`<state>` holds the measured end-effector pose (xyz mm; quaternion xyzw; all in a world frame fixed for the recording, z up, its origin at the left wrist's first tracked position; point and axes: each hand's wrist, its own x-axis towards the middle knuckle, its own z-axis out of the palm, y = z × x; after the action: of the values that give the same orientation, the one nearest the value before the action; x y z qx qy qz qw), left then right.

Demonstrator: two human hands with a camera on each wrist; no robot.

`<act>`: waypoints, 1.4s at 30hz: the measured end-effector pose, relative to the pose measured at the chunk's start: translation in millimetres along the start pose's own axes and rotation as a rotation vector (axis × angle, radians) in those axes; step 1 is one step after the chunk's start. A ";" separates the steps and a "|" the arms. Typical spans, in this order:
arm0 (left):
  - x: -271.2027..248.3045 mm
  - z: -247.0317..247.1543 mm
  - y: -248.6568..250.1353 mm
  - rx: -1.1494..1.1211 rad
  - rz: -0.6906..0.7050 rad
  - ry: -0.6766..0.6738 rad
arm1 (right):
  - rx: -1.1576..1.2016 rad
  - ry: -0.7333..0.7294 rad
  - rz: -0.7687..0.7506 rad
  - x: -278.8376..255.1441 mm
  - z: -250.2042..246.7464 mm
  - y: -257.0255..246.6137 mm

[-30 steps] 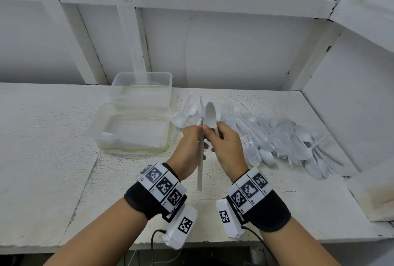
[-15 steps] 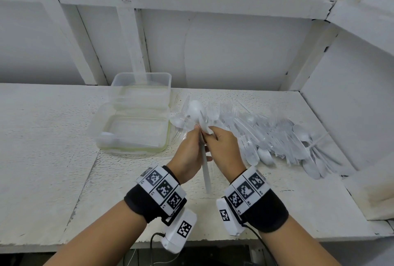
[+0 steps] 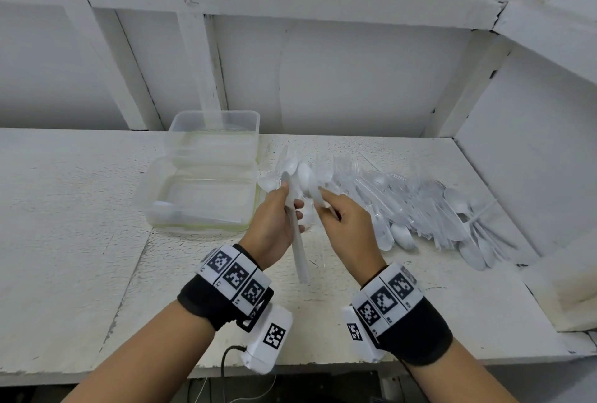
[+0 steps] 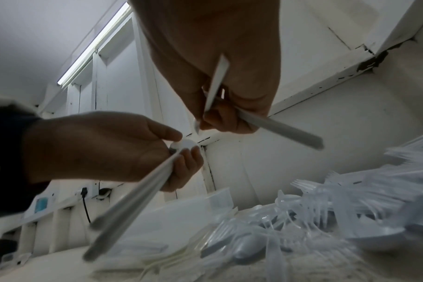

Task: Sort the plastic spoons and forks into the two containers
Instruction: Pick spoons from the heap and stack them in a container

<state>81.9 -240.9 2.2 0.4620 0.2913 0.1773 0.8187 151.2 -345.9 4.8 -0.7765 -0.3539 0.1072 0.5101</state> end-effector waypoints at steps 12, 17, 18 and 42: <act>-1.4 -0.8 4.5 -0.032 0.011 -0.063 | -0.070 -0.112 -0.021 -2.0 4.2 -10.8; -1.3 -1.4 5.8 -0.073 0.044 0.006 | 0.095 -0.127 0.002 2.7 0.7 -11.3; -1.0 -1.5 4.8 -0.077 0.046 -0.001 | 0.037 -0.109 -0.024 3.7 1.2 -10.0; -11.2 -4.4 16.1 -0.051 0.067 -0.037 | -0.286 -0.032 -0.232 3.3 19.2 -1.7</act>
<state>70.1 -236.0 17.8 0.4535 0.2560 0.2036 0.8290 142.7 -329.6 -1.8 -0.7932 -0.4610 0.0085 0.3978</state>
